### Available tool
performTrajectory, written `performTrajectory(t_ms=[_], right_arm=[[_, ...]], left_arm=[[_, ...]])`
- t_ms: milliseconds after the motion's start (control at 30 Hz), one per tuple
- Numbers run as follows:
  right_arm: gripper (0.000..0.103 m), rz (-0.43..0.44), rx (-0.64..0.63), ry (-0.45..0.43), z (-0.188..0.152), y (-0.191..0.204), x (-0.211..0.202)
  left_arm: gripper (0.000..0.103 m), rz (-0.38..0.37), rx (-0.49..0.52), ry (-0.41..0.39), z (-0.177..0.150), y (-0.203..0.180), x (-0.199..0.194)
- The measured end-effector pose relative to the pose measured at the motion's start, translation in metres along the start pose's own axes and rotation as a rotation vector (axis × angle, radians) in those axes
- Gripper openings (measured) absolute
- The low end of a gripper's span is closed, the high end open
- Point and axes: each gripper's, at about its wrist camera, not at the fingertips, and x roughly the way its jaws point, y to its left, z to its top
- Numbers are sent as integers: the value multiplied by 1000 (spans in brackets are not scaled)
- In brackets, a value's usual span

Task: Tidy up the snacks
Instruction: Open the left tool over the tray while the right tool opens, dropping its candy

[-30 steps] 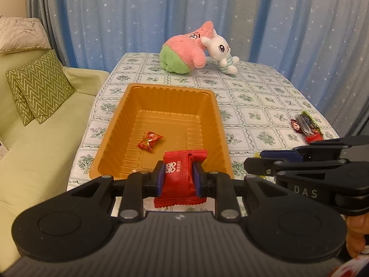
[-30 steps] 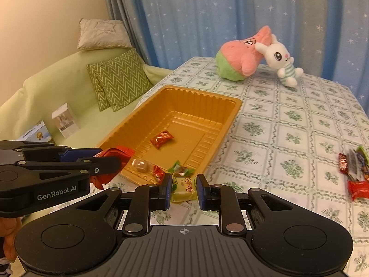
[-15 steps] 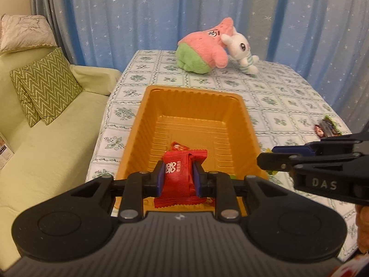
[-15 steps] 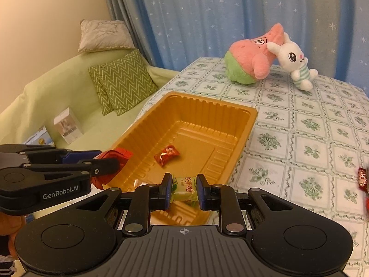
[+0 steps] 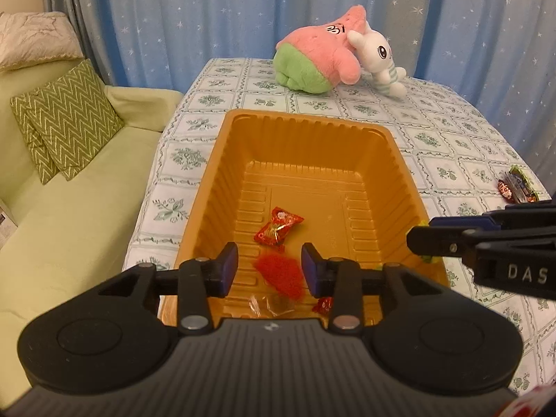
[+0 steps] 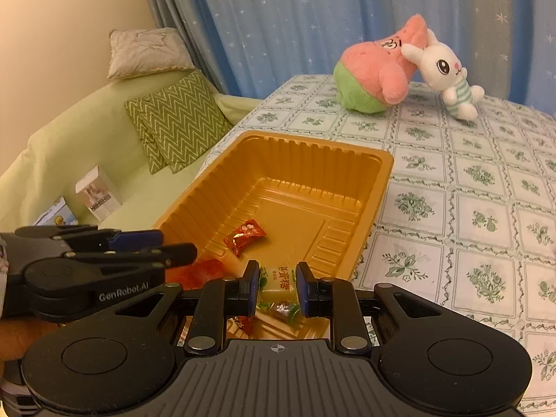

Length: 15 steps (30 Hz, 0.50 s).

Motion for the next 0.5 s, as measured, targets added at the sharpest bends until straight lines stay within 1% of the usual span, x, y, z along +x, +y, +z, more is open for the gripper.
performTrajectory(t_ms=[167, 233, 400, 433, 467, 500], right_arm=[[23, -5, 8, 3, -1, -3, 2], [23, -5, 18, 2, -1, -4, 3], [23, 18, 42, -7, 4, -4, 4], [23, 34, 47, -15, 5, -4, 4], [30, 46, 47, -19, 6, -4, 4], [43, 47, 49, -19, 7, -3, 4]], left_arm=[[39, 30, -20, -9, -9, 5, -9], [40, 29, -41, -17, -13, 8, -14], [42, 38, -63, -29, -18, 11, -23], [44, 40, -67, -31, -18, 12, -25], [47, 42, -72, -34, -19, 12, -27], [48, 44, -77, -36, -19, 12, -29]])
